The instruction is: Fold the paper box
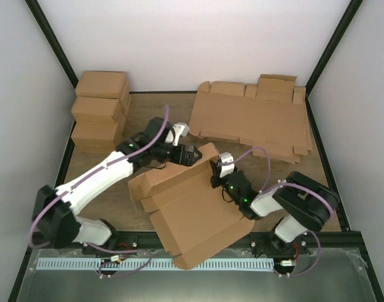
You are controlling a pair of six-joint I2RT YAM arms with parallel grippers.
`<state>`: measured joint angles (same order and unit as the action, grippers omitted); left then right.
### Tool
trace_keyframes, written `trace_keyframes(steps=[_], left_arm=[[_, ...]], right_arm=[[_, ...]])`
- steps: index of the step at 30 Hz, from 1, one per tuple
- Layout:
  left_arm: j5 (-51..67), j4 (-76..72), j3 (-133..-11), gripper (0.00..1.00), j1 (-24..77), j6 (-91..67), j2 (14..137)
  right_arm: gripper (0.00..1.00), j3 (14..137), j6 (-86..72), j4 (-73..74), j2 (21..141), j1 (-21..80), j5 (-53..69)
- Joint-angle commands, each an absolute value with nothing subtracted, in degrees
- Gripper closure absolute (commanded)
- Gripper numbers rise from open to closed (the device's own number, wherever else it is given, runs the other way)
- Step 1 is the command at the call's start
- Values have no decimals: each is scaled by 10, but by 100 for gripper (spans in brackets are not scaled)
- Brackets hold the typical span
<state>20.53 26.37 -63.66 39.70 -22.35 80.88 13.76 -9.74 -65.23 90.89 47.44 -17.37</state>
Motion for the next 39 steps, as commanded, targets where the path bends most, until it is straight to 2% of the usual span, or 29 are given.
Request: trace_keyframes(steps=[1,5,9,16,20,26,31,34,36,39], left_arm=[[105,327,-711,0,397,-226,701],[58,360,-749,0,397,-247,615],[39,386,-742,0,397,-294,546],[7,419,-653,0,396,-368,417],[14,431,-590,0,397,-373,380],[-43,467,-557,0,397,-319,409],[-130,511,-623,0,397,-260,466],[-125,535,-667,0,396,-224,520],[-90,547,-692,7,396,-200,556],[-33,560,-735,23,396,-174,592]], right_arm=[[99,139,-143,-581,825,475,-251],[99,138,-202,-521,738,465,-299],[99,175,-328,-388,656,443,-373],[99,273,-509,-153,606,389,-375],[99,285,-561,-137,597,385,-370],[99,279,-595,-160,591,383,-342],[99,261,-621,-176,592,377,-309],[99,242,-634,-205,590,373,-293],[99,229,-646,-231,595,371,-285],[99,209,-658,-287,616,369,-270]])
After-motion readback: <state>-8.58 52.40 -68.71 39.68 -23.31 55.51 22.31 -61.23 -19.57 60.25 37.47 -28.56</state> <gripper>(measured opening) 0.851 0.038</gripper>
